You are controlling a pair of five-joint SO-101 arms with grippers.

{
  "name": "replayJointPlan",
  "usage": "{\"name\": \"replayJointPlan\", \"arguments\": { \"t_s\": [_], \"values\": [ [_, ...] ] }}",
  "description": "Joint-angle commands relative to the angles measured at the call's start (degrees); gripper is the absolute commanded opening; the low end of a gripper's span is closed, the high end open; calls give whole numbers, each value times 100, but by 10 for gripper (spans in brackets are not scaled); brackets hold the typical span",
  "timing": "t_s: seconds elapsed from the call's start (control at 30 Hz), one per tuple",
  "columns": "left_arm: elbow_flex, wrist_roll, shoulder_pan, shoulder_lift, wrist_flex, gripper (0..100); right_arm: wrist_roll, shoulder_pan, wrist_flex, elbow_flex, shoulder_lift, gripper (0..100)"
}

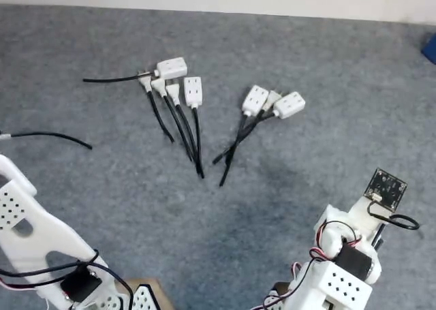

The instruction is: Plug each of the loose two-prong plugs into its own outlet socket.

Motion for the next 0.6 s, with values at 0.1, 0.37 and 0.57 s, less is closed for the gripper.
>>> {"name": "replayJointPlan", "arguments": {
  "t_s": [0.1, 0.37, 0.57],
  "values": [
    [-171, -35, -40, -92, -62, 5, 53, -57, -84, -48, -75, 331],
    [189, -53, 356, 734, 167, 127, 53, -57, -75, -48, -75, 331],
    [189, -659, 954, 1059, 923, 154, 53, -57, -75, -48, -75, 331]
  ]
}}
